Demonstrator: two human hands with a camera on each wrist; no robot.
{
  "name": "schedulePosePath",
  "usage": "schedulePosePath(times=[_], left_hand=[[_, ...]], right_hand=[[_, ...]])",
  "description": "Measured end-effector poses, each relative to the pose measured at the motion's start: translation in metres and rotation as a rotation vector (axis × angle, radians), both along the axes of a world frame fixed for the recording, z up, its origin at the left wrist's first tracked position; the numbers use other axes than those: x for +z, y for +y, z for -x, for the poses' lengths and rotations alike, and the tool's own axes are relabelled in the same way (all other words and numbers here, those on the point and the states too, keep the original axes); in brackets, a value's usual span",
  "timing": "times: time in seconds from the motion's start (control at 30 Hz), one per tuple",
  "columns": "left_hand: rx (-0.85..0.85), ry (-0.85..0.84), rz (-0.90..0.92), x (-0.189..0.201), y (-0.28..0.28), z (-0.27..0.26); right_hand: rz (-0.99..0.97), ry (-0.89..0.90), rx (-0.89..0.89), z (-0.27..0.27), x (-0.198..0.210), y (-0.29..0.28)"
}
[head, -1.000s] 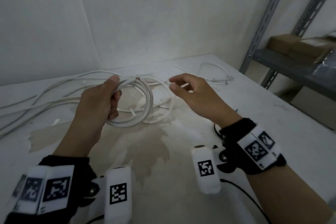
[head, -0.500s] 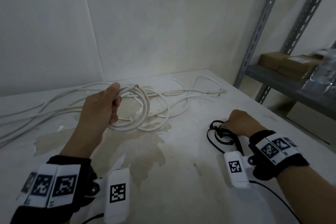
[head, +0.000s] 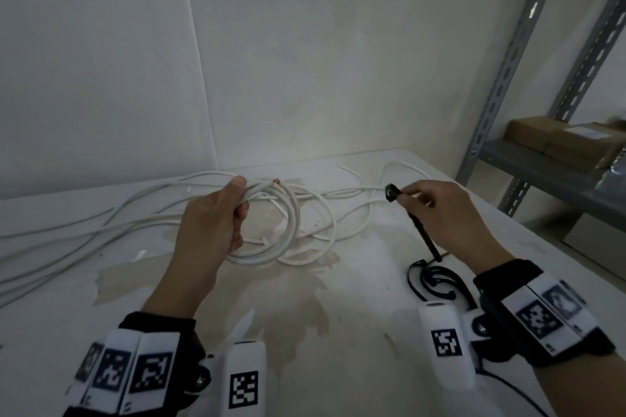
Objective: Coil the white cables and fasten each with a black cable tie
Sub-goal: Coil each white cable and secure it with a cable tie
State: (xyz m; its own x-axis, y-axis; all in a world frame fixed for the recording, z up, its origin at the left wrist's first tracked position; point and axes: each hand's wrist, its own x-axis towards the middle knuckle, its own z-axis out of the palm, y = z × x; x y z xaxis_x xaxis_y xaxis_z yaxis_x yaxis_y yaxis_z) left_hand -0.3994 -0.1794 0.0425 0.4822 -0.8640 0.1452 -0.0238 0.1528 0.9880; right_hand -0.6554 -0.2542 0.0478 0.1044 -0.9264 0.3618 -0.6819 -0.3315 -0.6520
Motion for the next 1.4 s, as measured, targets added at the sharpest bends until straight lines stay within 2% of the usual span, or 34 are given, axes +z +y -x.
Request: schedulePosePath(times=[0.13, 0.23, 0.4, 0.6, 0.77, 1.03, 1.2, 1.3, 1.4], left_hand=[[0.067, -0.004, 0.013, -0.001, 0.000, -0.005], [0.115, -0.019, 0.043, 0.000, 0.001, -0.010], [0.152, -0.077, 0.078, 0.000, 0.002, -0.014], [0.146, -0.136, 0.092, -0.007, 0.001, -0.018], [0.135, -0.145, 0.057, -0.012, -0.003, -0.017], [0.053, -0.127, 0.109, -0.011, -0.002, -0.026], [0.029, -0.008, 0.113, -0.011, -0.002, -0.029], [0.025, 0.044, 0.113, -0.011, -0.002, -0.033], [0.023, 0.061, 0.109, -0.011, -0.003, -0.034]], right_hand=[[-0.016, -0.226, 0.294, -0.061, 0.020, 0.028], [-0.096, -0.318, 0.416, -0.102, 0.018, 0.039], [-0.175, -0.347, 0.370, -0.146, -0.001, 0.035], [-0.096, -0.511, 0.281, -0.162, -0.009, 0.028], [-0.064, -0.589, 0.410, -0.167, -0.006, 0.031], [-0.373, -0.796, 0.573, -0.163, -0.004, 0.023], [-0.402, -0.734, 0.827, -0.157, -0.001, 0.020], [-0.278, -0.531, 0.962, -0.154, -0.001, 0.020], [-0.189, -0.496, 0.982, -0.154, -0.004, 0.021]])
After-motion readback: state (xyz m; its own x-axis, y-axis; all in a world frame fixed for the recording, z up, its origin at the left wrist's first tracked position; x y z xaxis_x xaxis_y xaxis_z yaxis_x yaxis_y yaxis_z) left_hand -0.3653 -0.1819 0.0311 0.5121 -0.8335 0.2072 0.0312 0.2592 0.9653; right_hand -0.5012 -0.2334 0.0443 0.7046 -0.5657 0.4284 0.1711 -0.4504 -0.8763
